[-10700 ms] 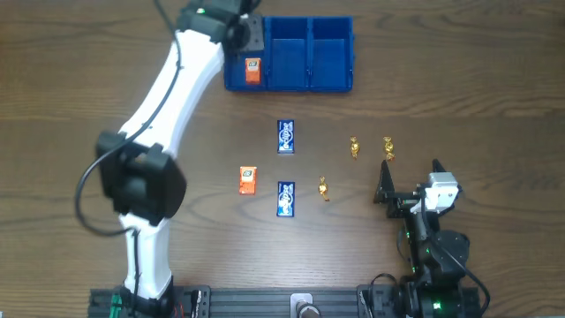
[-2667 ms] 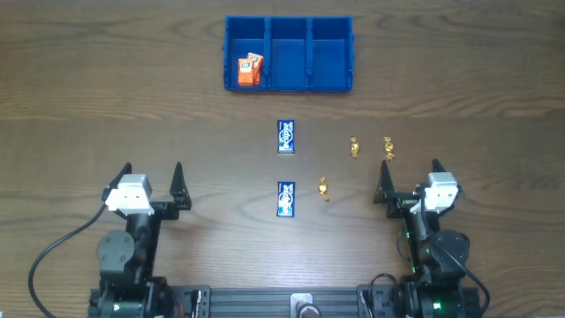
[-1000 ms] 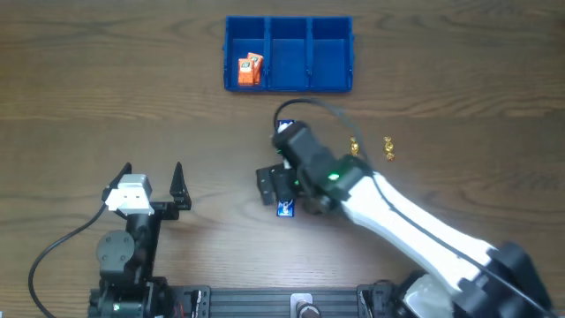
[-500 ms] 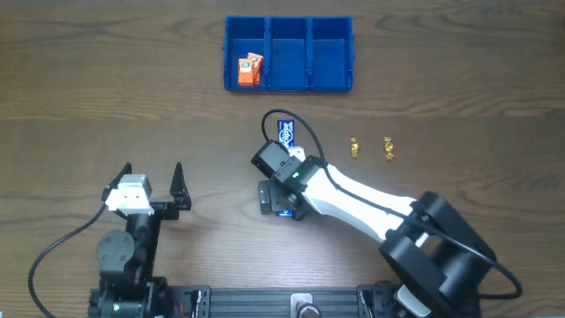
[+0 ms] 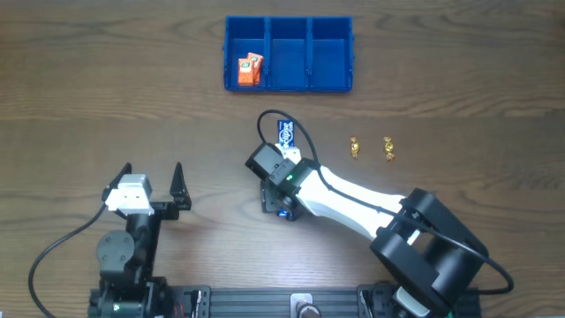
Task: Sort Candies Into Trays
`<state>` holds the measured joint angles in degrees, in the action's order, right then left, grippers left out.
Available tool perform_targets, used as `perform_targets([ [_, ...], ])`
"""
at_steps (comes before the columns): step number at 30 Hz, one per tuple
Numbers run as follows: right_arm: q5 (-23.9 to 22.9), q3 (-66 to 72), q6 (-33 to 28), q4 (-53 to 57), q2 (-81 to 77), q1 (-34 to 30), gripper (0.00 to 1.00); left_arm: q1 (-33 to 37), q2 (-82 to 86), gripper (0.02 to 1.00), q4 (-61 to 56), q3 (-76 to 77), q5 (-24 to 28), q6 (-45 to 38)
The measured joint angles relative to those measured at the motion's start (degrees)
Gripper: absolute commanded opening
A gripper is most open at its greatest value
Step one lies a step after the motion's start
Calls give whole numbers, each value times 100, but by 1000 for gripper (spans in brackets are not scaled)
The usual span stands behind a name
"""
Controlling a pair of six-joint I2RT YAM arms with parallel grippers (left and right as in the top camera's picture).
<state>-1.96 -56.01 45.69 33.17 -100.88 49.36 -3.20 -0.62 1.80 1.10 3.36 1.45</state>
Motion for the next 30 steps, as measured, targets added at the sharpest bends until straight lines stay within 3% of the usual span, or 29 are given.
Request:
perform_targets([
  [21, -131, 0, 42, 57, 0, 9, 487, 0, 0, 998, 0, 0, 0, 0],
  [27, -186, 0, 68, 68, 0, 55, 338, 0, 0, 998, 0, 0, 0, 0],
  [30, -214, -22, 83, 72, 0, 55, 314, 0, 0, 998, 0, 0, 0, 0],
])
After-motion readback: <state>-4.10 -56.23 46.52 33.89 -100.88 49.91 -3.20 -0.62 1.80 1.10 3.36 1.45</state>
